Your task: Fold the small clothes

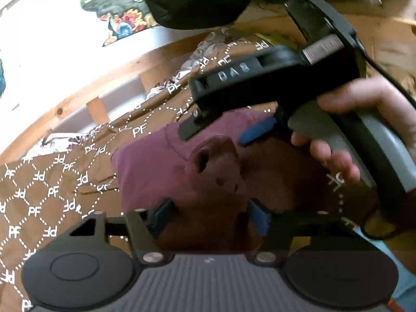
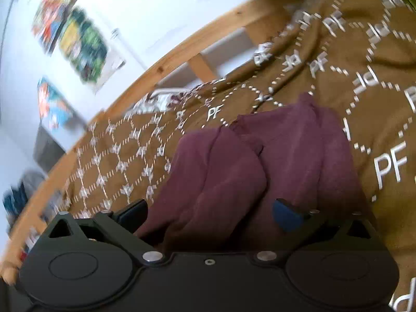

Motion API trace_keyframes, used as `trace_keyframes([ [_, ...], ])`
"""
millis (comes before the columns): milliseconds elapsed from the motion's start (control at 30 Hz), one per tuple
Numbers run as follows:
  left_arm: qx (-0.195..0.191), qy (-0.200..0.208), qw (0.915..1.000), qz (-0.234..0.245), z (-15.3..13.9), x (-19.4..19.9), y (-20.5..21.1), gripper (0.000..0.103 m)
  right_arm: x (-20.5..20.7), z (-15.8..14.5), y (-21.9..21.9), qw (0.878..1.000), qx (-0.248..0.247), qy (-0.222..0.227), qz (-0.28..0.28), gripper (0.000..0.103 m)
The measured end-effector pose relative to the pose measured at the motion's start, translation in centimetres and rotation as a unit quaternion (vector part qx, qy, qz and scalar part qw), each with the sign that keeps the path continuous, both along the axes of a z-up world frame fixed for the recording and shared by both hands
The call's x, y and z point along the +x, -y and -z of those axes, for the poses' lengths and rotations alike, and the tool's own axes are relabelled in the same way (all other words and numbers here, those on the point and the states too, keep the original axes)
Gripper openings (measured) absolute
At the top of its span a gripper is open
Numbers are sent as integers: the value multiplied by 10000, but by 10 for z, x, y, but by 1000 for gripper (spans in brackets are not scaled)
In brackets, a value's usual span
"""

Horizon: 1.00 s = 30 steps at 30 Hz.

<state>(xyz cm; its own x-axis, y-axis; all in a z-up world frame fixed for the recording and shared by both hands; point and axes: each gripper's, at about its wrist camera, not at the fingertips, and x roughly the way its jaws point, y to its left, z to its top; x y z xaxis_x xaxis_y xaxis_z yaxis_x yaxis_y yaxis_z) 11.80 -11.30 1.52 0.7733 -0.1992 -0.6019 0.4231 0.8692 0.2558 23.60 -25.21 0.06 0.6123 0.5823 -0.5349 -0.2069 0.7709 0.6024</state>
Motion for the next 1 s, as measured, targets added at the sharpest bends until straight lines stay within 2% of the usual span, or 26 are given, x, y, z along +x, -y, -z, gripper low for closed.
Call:
trace_keyframes([
  [67,115,-25,9999,-1,3,1,2,48,0,3,5,9999,71,-39,122,90],
  [133,101,-18,9999,3,3,2,2,43,1,6,8,9996,126,-76,235,84],
  [200,21,41,10000,3,2,-1,2,33,1,8,11,9994,201,-62,292,70],
  [233,28,93,10000,7,1,-3,2,29,1,11,10,9993,202,-83,308,60],
  [300,87,179,9998,26,2,-6,4,24,-2,15,6,9994,41,-78,349,50],
  [367,54,203,9998,28,2,-8,5,21,-6,17,0,9992,-209,9,349,33],
  [467,-125,189,9997,-22,-2,-7,4,18,-12,14,0,9989,-244,193,343,20],
  [567,-406,171,9990,-31,-10,-5,4,17,-22,6,2,9968,-345,622,355,14],
  [667,-491,260,9984,111,-16,-4,14,17,-29,-6,8,9926,-538,1005,420,11],
  [833,-654,318,9961,497,-25,2,37,17,-35,-29,27,9824,-849,1556,593,10],
  [1000,-594,344,9942,826,-19,10,59,17,-35,-36,46,9736,-1307,1690,799,10],
])
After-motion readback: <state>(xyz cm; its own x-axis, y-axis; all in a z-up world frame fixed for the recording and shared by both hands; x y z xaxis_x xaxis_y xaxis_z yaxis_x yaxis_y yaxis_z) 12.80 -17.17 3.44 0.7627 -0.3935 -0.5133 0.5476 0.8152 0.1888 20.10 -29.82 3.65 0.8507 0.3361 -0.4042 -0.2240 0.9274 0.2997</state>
